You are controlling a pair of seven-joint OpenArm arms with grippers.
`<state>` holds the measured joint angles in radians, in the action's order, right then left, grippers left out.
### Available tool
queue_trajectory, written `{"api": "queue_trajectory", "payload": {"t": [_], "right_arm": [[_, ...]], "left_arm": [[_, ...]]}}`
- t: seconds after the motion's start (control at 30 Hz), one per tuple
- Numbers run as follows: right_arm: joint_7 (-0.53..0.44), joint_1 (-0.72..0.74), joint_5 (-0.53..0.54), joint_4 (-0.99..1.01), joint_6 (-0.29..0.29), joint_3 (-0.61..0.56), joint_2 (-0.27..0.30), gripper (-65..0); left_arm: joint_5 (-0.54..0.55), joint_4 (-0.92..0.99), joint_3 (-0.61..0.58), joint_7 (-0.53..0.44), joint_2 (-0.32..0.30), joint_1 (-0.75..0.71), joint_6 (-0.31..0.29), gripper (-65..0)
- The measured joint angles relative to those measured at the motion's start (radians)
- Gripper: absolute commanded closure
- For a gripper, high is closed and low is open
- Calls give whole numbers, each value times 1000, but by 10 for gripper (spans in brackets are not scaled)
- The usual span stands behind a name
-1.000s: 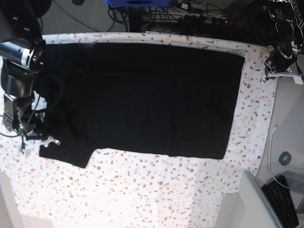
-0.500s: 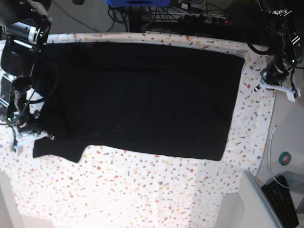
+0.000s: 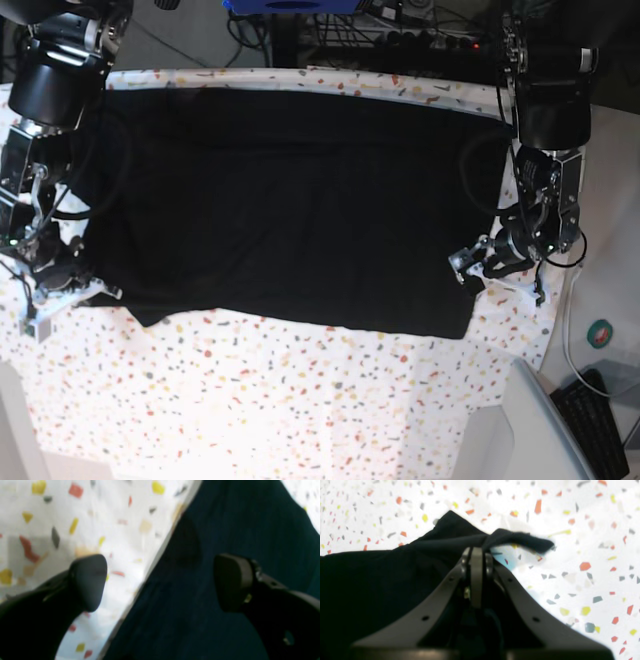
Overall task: Layout the t-shirt on the table in an organized manner, then fold the t-shirt properly
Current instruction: 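Grasp the hem corner nearest the left gripper with the left gripper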
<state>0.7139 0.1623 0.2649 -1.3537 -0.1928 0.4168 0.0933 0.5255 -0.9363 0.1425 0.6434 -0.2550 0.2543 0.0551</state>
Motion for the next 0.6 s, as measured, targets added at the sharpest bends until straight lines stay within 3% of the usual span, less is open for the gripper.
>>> {"api": "queue_trajectory", "payload": {"t": [0.07, 0.1, 0.33, 0.6], "right_arm": [[2, -9, 2, 0, 0, 0, 0, 0], [4, -14, 1, 0, 0, 0, 0, 0], [3, -17, 0, 2, 0, 0, 0, 0], [4, -18, 0, 6, 0, 0, 0, 0]], "left_arm": [[-2, 1, 0, -23, 3, -6, -1, -634], [-1, 1, 0, -23, 2, -8, -4, -579], [23, -13, 0, -16, 4, -43, -3, -15], [22, -172, 4, 36, 8, -150, 3, 0]]}}
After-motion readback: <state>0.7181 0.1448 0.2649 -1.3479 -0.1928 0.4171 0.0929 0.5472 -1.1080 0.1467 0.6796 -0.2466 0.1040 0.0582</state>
